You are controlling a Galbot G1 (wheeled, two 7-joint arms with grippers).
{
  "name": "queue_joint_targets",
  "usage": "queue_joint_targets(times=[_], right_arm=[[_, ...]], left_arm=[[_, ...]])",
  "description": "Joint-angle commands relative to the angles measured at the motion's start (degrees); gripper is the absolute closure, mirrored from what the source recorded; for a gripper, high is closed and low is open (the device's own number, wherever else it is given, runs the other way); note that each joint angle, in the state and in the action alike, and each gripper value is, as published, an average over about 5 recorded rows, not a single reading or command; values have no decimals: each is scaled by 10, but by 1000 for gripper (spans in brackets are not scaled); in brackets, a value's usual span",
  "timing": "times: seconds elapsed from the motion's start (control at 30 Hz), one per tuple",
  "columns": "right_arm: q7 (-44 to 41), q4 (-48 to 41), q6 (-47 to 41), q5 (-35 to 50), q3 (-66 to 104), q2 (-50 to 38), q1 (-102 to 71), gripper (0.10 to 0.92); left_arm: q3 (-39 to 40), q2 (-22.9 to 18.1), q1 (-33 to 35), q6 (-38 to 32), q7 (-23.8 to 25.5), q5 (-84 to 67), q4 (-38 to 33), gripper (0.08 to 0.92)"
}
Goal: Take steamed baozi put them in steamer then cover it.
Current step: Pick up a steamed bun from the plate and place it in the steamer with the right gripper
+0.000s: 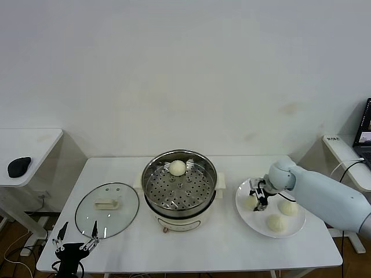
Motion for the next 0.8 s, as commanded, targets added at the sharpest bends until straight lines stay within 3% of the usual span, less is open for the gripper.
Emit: queue_joint_targets(times=[0.03,0.2,0.47,0.8], right_arm=[[-11,4,0,4,1,-5,11,422],[-18,52,-13,38,-18,-41,75,423],[-12,146,-52,163,-117,-82,274,420],[57,205,-129,353,-257,63,489,406]], left_arm=[[-2,0,3,-1,0,0,-3,177],[-4,1,4,-1,0,0,-6,177],[4,1,1,0,0,4,-12,177],[9,5,-5,-1,1,5,-13,177]])
